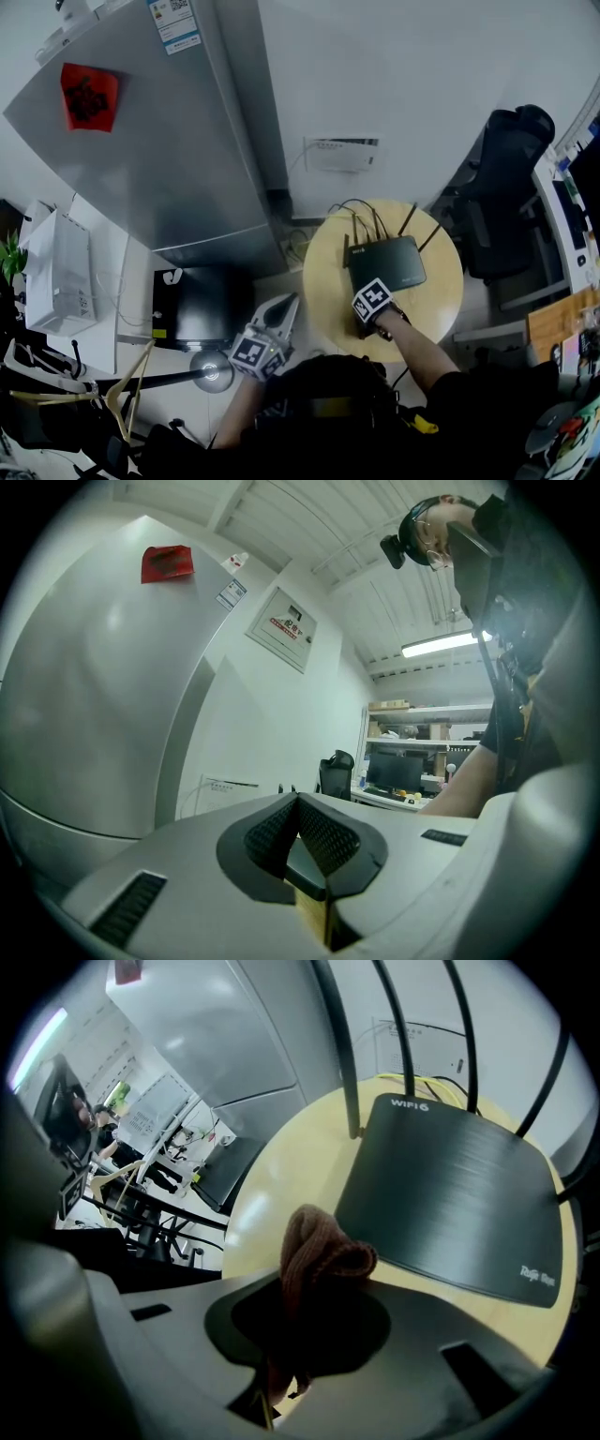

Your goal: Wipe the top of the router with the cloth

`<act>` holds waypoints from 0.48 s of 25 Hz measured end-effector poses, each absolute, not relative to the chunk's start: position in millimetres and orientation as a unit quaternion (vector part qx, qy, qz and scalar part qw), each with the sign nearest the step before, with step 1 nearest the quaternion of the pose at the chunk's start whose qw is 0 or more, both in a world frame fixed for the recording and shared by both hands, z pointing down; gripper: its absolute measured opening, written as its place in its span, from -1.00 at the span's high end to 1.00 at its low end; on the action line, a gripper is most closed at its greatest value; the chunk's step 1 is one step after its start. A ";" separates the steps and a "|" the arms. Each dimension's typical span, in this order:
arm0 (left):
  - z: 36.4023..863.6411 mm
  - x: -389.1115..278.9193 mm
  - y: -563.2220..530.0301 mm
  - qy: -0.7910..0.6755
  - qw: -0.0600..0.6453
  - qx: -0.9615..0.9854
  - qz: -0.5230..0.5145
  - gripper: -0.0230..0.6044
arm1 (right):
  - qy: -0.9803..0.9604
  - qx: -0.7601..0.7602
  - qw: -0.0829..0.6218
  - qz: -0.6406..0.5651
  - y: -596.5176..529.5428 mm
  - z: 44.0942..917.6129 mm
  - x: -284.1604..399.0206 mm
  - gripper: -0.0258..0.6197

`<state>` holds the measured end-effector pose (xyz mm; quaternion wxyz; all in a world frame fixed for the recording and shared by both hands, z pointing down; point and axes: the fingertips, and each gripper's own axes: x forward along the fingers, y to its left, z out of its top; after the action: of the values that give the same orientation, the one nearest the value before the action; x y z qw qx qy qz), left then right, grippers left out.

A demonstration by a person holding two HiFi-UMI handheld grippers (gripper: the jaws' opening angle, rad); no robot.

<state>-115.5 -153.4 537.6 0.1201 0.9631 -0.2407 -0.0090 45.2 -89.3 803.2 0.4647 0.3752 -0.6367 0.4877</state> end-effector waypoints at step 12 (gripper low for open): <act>533.8 -113.5 -146.6 -0.271 0.119 0.955 -0.028 0.94 | -0.713 0.352 0.394 0.461 -93.9 768.4 2.5 0.73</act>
<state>-113.5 -146.6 533.8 0.1189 0.9549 -0.2708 -0.0278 2.5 -93.9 768.4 0.3941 0.3523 -0.7129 0.4608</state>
